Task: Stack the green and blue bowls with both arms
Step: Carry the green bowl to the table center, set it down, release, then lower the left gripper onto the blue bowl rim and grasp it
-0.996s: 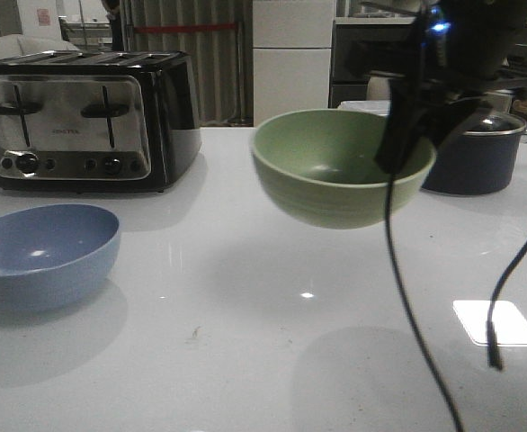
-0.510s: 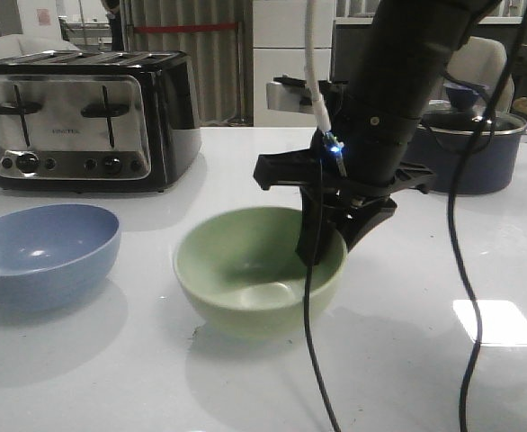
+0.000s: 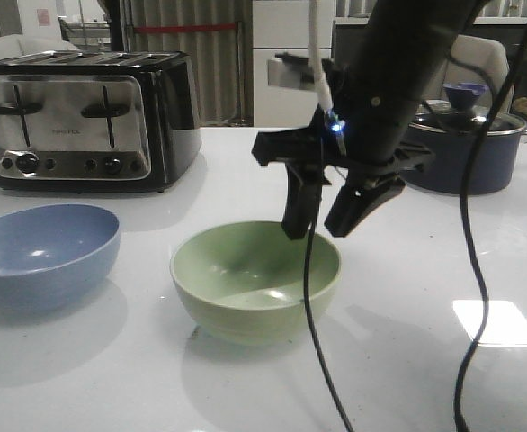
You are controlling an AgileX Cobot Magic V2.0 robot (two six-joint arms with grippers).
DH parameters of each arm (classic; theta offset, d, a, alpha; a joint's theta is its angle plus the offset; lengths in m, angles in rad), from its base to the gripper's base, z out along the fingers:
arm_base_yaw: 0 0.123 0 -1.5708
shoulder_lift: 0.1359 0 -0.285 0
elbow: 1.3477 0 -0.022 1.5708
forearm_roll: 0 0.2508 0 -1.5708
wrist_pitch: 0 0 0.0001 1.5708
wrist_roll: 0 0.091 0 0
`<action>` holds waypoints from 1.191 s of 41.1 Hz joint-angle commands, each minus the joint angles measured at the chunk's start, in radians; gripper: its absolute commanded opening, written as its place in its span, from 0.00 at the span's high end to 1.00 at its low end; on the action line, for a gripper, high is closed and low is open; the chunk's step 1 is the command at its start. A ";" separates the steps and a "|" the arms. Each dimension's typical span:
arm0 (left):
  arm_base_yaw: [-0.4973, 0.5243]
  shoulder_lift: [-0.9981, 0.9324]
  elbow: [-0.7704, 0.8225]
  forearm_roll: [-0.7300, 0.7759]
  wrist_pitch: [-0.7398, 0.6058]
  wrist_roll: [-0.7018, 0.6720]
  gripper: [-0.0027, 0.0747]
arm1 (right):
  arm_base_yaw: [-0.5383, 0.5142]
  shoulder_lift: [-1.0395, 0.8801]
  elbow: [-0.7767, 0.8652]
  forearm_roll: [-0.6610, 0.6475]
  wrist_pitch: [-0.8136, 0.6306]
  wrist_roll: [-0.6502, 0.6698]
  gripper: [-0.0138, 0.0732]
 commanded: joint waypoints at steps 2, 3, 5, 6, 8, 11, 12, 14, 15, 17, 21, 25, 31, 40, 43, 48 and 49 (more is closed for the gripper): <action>0.001 0.010 -0.031 -0.013 -0.074 -0.005 0.24 | 0.000 -0.167 -0.020 -0.004 -0.007 -0.017 0.37; 0.001 0.010 -0.031 -0.013 -0.074 -0.005 0.24 | 0.001 -0.193 -0.011 -0.007 -0.007 -0.022 0.37; 0.001 0.010 -0.031 -0.013 -0.074 -0.005 0.24 | 0.006 -0.242 0.015 -0.012 -0.009 -0.039 0.37; 0.001 0.010 -0.031 -0.013 -0.074 -0.005 0.24 | 0.011 -0.264 0.028 -0.014 -0.009 -0.053 0.37; 0.001 0.010 -0.031 -0.013 -0.074 -0.005 0.24 | 0.017 -0.317 0.071 -0.014 -0.009 -0.078 0.37; 0.001 0.010 -0.031 -0.013 -0.074 -0.005 0.24 | 0.032 -0.408 0.135 -0.016 -0.009 -0.121 0.37; 0.001 0.010 -0.031 -0.013 -0.074 -0.005 0.24 | 0.036 -0.443 0.163 -0.016 -0.010 -0.133 0.37; 0.001 0.010 -0.031 -0.013 -0.074 -0.005 0.24 | 0.048 -0.508 0.215 -0.017 -0.014 -0.148 0.37; 0.001 0.010 -0.031 -0.013 -0.074 -0.005 0.24 | 0.054 -0.546 0.245 -0.017 -0.019 -0.148 0.37; 0.001 0.010 -0.031 -0.013 -0.074 -0.005 0.24 | 0.057 -0.614 0.298 -0.015 -0.029 -0.148 0.37; 0.001 0.010 -0.031 -0.013 -0.074 -0.005 0.24 | 0.056 -0.750 0.404 -0.017 -0.045 -0.148 0.37; 0.001 0.010 -0.031 -0.013 -0.074 -0.003 0.24 | 0.056 -0.879 0.499 -0.017 -0.045 -0.140 0.37; 0.001 0.010 -0.031 -0.013 -0.074 -0.003 0.24 | 0.056 -1.051 0.619 -0.017 -0.036 -0.113 0.37; 0.001 0.010 -0.031 -0.013 -0.074 0.007 0.24 | 0.048 -1.236 0.734 -0.114 -0.025 0.004 0.37; 0.001 0.010 -0.031 -0.013 -0.074 0.026 0.24 | 0.048 -1.267 0.749 -0.134 -0.025 0.005 0.37; 0.001 0.031 -0.031 -0.013 -0.074 0.031 0.24 | 0.048 -1.279 0.752 -0.134 -0.024 0.001 0.37; 0.001 0.041 -0.031 -0.013 -0.074 0.039 0.24 | 0.048 -1.279 0.752 -0.134 -0.024 0.001 0.37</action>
